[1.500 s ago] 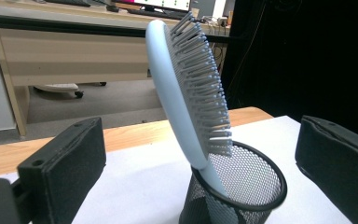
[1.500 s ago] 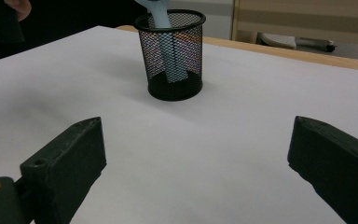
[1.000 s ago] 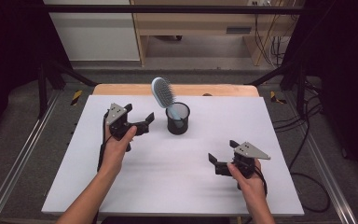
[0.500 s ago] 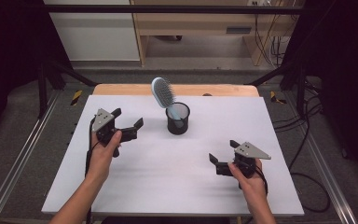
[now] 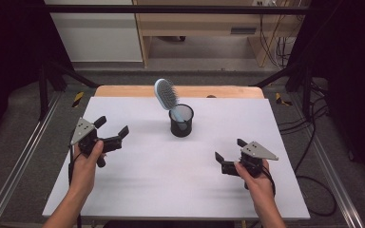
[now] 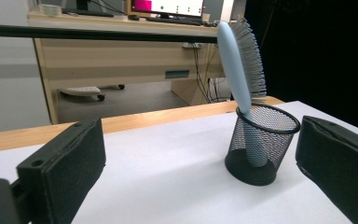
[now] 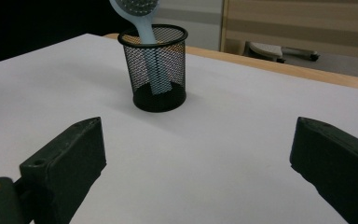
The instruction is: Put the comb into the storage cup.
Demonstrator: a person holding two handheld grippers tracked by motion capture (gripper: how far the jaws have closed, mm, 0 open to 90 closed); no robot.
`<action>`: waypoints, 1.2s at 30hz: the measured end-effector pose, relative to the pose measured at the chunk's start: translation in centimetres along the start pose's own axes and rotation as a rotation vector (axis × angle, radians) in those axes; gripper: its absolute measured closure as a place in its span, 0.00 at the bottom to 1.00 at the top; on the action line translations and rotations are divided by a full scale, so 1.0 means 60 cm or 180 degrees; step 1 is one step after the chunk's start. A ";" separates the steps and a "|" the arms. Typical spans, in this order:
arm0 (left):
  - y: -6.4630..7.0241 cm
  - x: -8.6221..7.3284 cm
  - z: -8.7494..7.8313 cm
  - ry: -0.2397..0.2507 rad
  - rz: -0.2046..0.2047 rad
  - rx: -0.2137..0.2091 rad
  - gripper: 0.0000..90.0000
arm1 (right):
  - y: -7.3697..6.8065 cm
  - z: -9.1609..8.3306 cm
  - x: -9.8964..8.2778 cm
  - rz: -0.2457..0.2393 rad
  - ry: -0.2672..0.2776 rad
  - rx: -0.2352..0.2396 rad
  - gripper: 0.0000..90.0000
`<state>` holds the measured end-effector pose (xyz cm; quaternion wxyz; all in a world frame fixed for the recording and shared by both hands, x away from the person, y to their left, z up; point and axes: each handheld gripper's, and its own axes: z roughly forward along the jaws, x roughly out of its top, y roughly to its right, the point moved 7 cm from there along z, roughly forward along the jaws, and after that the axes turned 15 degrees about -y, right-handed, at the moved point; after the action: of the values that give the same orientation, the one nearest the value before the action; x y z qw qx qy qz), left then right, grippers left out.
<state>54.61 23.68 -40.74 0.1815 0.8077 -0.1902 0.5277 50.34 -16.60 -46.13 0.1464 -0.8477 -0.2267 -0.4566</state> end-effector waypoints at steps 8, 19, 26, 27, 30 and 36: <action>-0.024 -0.009 -0.039 0.0055 -0.0010 0.0068 0.01 | 0.018 -0.017 -0.011 0.0041 0.0075 -0.0083 0.04; -0.057 -0.018 -0.081 0.0115 -0.0029 0.0146 0.01 | 0.036 -0.033 -0.035 0.0011 0.0126 -0.0162 0.04; -0.064 -0.027 -0.099 0.0107 0.0035 0.0199 0.01 | 0.040 -0.035 -0.046 0.0037 0.0133 -0.0147 0.05; -0.064 -0.029 -0.100 0.0107 0.0040 0.0199 0.01 | 0.040 -0.035 -0.047 0.0029 0.0133 -0.0151 0.05; -0.065 -0.036 -0.105 0.0106 0.0031 0.0190 0.01 | 0.039 -0.034 -0.050 0.0002 0.0121 -0.0148 0.05; -0.073 -0.049 -0.115 0.0151 -0.0067 0.0188 0.01 | 0.035 -0.032 -0.054 -0.0061 0.0083 -0.0147 0.04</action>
<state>50.31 31.19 -41.24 0.1676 0.8019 -0.1617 0.5502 48.49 -20.11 -47.91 0.1254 -0.8427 -0.2223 -0.4741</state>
